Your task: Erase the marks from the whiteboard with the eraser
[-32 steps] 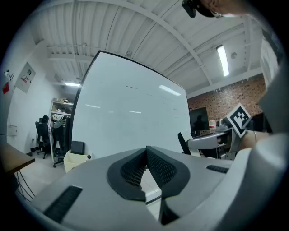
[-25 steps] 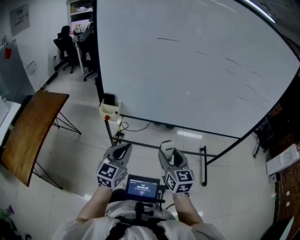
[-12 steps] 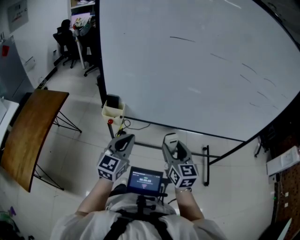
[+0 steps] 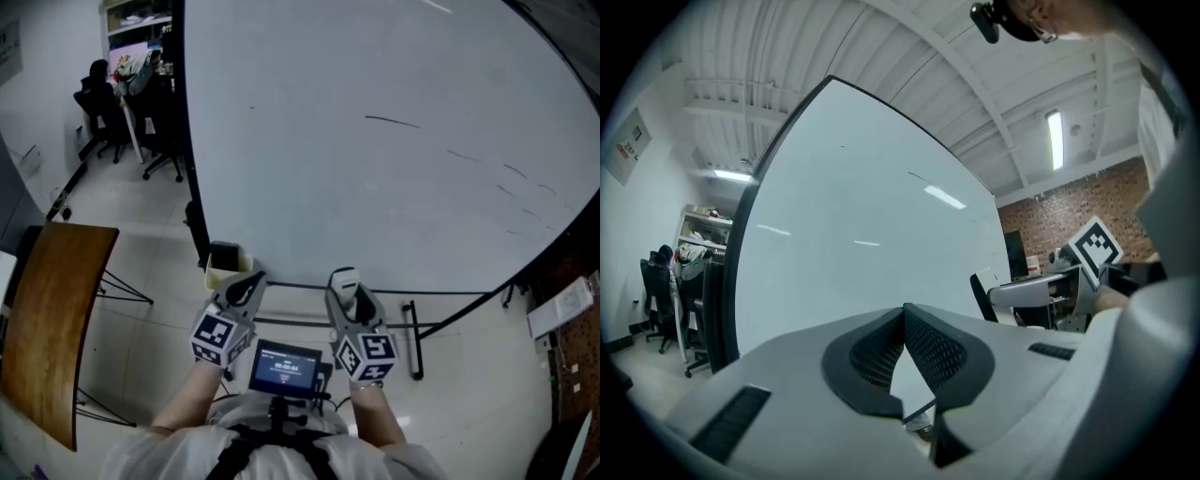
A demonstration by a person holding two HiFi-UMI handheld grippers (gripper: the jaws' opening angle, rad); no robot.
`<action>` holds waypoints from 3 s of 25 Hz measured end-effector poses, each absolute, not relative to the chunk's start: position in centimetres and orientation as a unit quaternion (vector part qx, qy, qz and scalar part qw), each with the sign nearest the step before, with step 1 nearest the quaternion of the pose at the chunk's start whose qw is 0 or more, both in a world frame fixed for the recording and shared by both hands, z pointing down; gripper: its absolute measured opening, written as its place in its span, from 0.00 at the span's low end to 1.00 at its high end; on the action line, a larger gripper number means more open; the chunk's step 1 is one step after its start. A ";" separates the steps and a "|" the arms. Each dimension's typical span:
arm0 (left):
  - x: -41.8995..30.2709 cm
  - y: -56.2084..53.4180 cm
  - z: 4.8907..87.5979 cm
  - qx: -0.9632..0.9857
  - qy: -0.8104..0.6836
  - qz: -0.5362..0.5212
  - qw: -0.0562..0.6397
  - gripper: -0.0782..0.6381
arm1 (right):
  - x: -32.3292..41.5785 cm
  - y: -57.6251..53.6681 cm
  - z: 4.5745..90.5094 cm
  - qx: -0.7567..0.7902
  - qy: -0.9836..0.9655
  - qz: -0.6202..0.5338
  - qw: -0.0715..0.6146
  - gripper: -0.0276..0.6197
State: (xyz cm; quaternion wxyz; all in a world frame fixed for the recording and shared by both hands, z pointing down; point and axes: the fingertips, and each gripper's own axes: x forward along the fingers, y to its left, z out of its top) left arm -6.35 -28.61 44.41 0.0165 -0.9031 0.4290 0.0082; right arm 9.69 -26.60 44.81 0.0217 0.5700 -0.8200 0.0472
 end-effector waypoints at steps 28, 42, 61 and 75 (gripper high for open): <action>-7.9 -34.4 44.0 -0.881 0.472 0.008 0.018 0.12 | 1.6 -36.4 13.9 0.542 -0.783 -0.301 -0.037 0.45; -6.1 -35.3 44.1 -0.885 0.465 0.003 0.017 0.12 | 11.1 -36.7 13.3 0.566 -0.791 -0.215 -0.089 0.45; -9.7 -34.5 45.0 -0.874 0.486 0.005 0.007 0.12 | -0.3 -35.9 16.4 0.493 -0.843 -0.216 -0.016 0.45; -9.9 -35.4 45.9 -0.879 0.477 0.003 0.003 0.12 | 5.2 -37.0 15.3 0.539 -0.816 -0.204 -0.044 0.45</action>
